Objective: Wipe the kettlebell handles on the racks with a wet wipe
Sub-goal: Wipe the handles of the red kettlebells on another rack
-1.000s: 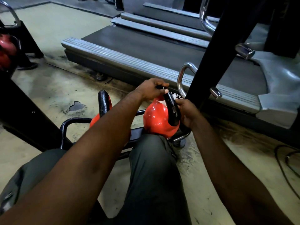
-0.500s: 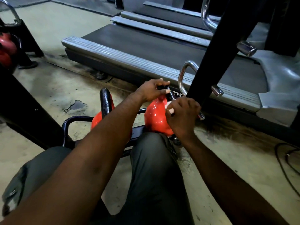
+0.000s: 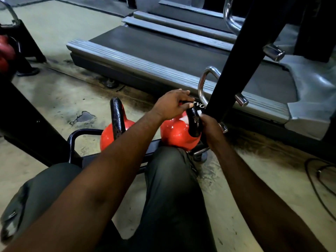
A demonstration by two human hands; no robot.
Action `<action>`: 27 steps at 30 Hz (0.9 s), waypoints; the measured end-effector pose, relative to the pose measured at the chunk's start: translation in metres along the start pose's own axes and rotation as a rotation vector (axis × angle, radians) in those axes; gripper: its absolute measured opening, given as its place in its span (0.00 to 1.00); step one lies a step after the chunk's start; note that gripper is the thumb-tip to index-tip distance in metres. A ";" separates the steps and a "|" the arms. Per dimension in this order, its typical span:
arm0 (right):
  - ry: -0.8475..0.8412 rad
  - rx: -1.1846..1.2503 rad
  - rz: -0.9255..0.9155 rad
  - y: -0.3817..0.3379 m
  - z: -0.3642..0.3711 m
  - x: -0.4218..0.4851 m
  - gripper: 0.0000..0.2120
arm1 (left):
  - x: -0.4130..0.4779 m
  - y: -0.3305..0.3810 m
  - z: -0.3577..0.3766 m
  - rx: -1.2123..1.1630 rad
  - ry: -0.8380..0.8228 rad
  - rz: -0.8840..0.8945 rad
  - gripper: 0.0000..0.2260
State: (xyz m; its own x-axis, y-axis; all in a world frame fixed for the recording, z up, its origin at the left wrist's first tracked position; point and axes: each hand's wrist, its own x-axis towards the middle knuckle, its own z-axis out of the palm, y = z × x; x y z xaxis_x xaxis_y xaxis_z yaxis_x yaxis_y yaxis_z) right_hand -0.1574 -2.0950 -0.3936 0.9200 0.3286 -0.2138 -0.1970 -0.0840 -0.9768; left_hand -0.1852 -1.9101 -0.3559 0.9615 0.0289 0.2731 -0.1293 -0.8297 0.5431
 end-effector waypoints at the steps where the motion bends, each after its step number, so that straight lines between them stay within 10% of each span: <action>1: 0.026 -0.083 -0.104 0.007 -0.010 -0.008 0.10 | 0.001 0.003 0.001 -0.016 -0.006 0.007 0.15; 13: 0.319 -1.153 -1.047 0.013 0.016 -0.023 0.04 | 0.008 0.000 -0.003 0.005 0.004 -0.012 0.13; 27: 0.310 -0.291 -0.513 0.059 -0.003 -0.061 0.13 | 0.000 0.004 -0.003 -0.047 -0.008 -0.058 0.15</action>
State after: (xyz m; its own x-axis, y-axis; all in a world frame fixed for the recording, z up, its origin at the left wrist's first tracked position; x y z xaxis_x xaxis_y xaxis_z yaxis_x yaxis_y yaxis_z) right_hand -0.2237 -2.1230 -0.4381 0.9363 0.1124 0.3329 0.3509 -0.2535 -0.9014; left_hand -0.1860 -1.9118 -0.3514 0.9695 0.0719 0.2342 -0.0843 -0.7997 0.5945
